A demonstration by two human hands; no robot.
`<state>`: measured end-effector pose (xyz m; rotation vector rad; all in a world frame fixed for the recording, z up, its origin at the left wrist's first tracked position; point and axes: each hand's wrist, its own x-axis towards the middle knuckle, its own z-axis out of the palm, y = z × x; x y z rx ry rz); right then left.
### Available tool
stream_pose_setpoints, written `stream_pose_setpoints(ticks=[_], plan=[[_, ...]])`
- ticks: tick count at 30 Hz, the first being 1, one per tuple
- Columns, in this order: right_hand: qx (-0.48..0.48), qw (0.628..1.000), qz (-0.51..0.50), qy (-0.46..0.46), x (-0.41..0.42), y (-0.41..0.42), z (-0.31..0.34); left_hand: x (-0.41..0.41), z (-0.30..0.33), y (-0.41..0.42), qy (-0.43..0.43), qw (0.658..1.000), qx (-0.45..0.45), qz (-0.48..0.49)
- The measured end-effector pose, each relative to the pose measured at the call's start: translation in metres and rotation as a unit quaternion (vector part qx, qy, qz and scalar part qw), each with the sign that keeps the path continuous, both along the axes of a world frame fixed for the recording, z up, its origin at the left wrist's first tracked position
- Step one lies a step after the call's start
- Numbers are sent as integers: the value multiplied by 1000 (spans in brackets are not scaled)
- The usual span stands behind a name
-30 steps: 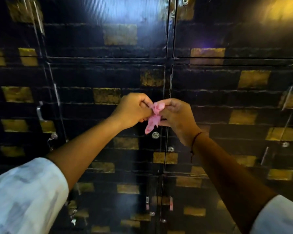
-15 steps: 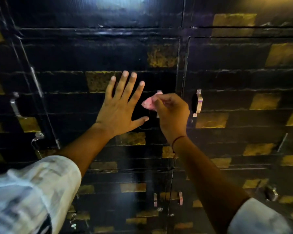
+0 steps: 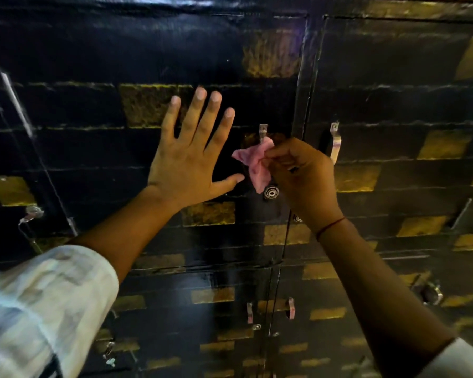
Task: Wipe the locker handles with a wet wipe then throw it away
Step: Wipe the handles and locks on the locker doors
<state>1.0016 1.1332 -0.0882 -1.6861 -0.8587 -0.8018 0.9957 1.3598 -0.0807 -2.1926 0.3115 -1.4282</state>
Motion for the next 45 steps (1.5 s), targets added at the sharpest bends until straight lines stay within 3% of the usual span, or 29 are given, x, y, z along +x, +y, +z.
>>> stream_pose_setpoints(ticks=[7,14,17,24,28,30,34,38,45], plan=[[39,997,-29,55,2,5,7,0,0,-1,0,1000,-1,12],[-48,993,-94,47,8,-1,-25,-3,1,-3,-4,1000,-3,10],[-23,992,-122,9,5,0,-21,-2,0,-2,-1,1000,-1,11],[6,997,-62,46,-1,17,-14,-4,2,-4,6,1000,-12,15],[-30,996,-71,46,-3,15,-17,-4,1,-5,6,1000,-12,14],[-42,994,-102,10,-3,9,-18,-4,1,-4,5,1000,-12,11],[-10,971,-184,-150,-9,13,-7,-4,2,-1,5,1000,-5,2],[-146,881,-339,-297,3,41,4,-6,3,3,18,1000,0,-14],[-216,818,-347,-404,20,22,-21,-8,4,3,23,1000,-4,-18]])
